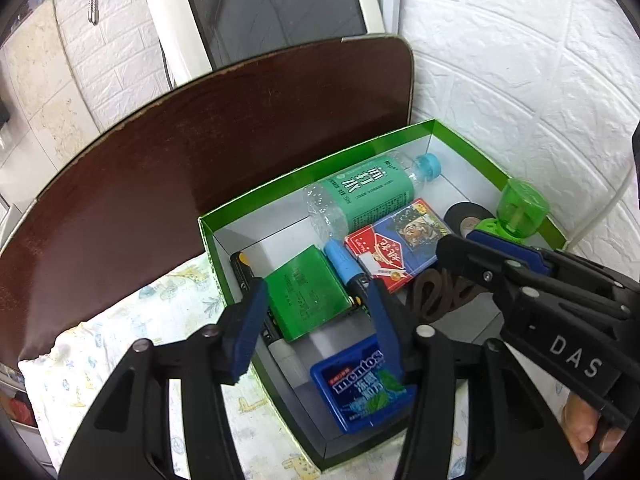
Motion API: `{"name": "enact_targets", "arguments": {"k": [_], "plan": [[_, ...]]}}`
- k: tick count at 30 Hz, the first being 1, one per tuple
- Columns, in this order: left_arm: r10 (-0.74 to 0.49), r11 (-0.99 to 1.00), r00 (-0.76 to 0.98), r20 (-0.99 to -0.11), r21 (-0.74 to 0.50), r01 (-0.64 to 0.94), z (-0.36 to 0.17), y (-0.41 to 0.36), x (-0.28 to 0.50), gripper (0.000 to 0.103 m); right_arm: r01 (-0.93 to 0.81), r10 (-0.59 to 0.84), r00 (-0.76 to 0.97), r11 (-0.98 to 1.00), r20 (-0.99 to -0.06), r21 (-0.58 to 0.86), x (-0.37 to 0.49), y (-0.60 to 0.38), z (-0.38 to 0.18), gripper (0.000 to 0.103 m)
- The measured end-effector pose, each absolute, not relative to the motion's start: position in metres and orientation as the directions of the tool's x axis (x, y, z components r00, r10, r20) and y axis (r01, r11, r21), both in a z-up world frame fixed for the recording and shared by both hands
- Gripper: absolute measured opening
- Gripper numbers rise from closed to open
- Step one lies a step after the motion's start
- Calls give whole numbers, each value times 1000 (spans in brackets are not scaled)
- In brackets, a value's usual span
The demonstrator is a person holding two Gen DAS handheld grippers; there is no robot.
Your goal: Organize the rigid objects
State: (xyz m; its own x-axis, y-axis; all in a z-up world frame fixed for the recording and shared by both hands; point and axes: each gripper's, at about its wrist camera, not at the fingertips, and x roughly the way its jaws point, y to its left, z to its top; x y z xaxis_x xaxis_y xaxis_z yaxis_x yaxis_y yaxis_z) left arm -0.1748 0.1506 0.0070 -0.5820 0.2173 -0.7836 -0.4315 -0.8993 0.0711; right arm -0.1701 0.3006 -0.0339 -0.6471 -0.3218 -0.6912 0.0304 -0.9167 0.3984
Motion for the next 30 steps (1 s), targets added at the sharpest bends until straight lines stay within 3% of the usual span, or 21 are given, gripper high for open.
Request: {"name": "enact_targets", "arguments": {"k": [6, 8, 9, 11, 15, 19, 30], "plan": [[212, -902, -634, -744, 101, -420, 16, 144, -145, 64, 3, -301, -666, -916, -682, 401, -142, 304, -26, 29], [217, -905, -635, -742, 92, -416, 16, 142, -138, 80, -4, -282, -679, -922, -678, 388, -131, 304, -22, 30], [217, -909, -643, -735, 87, -407, 17, 139, -133, 82, -11, -263, -688, -928, -676, 372, -123, 304, -19, 30], [224, -914, -654, -723, 77, -398, 19, 135, -123, 82, -20, -223, -705, -943, -673, 333, -110, 303, -13, 32], [249, -916, -652, -716, 45, -399, 21, 129, -104, 82, -50, -104, -765, -974, -636, 220, -78, 297, 5, 58], [262, -919, -667, -698, 31, -393, 22, 121, -83, 82, -53, -34, -814, -990, -580, 132, -48, 288, 18, 69], [292, -933, -720, -629, -24, -358, 29, 90, -36, 82, -112, 33, -813, -989, -582, 101, 6, 279, 16, 70]]}}
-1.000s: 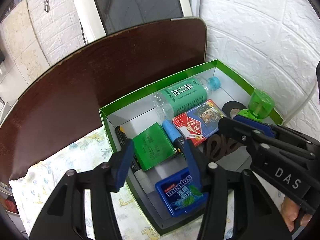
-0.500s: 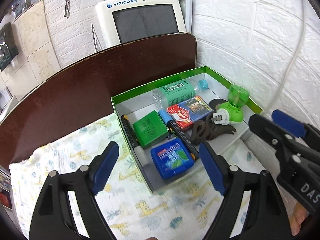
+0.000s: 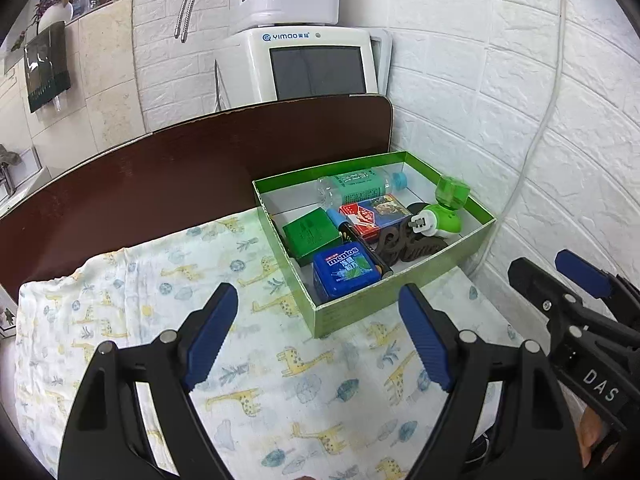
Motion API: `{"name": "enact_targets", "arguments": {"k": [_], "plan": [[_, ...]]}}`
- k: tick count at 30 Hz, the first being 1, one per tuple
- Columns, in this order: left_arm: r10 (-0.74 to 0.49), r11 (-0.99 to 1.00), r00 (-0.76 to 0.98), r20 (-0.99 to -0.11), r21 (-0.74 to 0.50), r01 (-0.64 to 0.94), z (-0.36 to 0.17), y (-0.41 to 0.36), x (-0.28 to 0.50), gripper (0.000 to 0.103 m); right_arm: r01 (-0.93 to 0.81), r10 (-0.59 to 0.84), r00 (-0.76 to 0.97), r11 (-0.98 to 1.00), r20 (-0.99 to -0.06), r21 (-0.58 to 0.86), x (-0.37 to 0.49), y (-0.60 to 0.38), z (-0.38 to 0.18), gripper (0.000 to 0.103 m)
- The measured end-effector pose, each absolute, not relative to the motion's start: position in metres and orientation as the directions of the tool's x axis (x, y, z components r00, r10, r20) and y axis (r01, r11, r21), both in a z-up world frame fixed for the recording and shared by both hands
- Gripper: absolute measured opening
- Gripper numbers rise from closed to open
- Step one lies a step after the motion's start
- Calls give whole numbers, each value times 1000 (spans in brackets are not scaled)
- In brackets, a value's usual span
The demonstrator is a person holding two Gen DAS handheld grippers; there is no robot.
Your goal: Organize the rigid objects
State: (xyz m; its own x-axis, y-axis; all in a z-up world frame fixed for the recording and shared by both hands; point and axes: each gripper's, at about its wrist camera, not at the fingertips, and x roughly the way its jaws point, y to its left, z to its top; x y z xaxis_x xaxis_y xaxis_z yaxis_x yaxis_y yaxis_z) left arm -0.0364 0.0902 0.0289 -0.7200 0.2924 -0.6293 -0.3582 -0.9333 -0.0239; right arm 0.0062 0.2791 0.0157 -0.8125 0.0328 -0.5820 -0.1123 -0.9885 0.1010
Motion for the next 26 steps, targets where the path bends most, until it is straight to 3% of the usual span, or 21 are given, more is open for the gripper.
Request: {"name": "enact_targets", "arguments": {"k": [26], "plan": [[280, -938, -755, -593, 0, -348, 33, 82, -11, 82, -118, 64, -829, -991, -556, 62, 31, 269, 21, 70]]}}
